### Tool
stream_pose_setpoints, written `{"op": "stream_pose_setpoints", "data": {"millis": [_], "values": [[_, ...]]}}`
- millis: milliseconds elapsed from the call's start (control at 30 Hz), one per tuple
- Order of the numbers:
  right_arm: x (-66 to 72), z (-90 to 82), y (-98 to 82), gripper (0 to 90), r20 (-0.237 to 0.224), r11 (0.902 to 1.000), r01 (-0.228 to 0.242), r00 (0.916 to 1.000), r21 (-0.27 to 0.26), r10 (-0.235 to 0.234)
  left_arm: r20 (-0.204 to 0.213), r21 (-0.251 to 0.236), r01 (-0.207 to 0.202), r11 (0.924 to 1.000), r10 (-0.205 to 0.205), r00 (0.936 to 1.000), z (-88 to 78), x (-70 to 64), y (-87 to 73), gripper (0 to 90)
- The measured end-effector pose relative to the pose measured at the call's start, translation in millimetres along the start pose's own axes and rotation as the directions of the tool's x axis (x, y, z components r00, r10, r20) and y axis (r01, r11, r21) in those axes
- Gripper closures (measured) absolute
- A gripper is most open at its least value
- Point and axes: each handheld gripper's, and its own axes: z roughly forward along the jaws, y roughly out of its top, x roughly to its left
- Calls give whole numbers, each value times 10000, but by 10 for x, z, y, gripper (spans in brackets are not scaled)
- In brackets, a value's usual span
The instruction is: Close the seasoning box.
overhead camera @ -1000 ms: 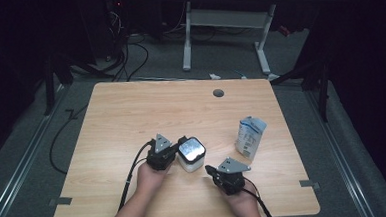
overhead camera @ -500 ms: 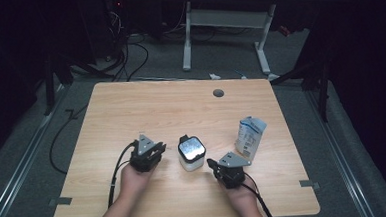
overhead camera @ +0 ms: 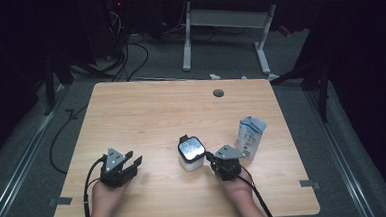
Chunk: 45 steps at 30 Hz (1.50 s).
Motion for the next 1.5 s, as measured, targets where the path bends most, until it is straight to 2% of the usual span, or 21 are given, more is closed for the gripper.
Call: {"op": "stream_pose_setpoints", "data": {"millis": [433, 633, 800, 1000, 1167, 1267, 1300, 1367, 1500], "values": [[234, -73, -37, 900, -440, 9997, 245, 9987, -96, -249, 26, -204, -30, 9998, 31, 10000, -92, -4, -24, 569], [256, -105, -33, 892, -403, 9992, 360, 9985, -143, -366, 79, -201, -32, 9998, 34, 10000, -100, -7, -40, 563], [152, -200, -59, 860, -148, 9996, 219, 9996, -181, -222, 40, -137, -73, 9999, 73, 10000, -126, 24, -92, 554], [-90, -402, -225, 802, 424, 9998, -158, 9990, -101, 162, -90, 53, -71, 10000, 71, 9999, -189, 101, -176, 543], [-288, -655, -415, 750, 955, 9976, -678, 9931, -134, 687, -304, 153, -168, 9997, 173, 9994, -284, 146, -252, 524], [-383, -821, -564, 701, 1294, 9944, -1009, 9861, -300, 1040, -460, 249, -261, 9993, 272, 9986, -311, 134, -317, 514], [-409, -866, -615, 696, 1363, 9924, -1177, 9832, -360, 1215, -435, 325, -180, 9993, 194, 9989, -307, 130, -329, 511], [-454, -930, -670, 682, 1380, 9885, -1453, 9790, -423, 1498, -387, 310, -121, 9994, 133, 9992, -300, 117, -320, 508], [-469, -954, -670, 679, 1568, 9875, -1487, 9754, -528, 1552, -333, 188, -156, 9997, 163, 9993, -291, 87, -288, 502]]}}
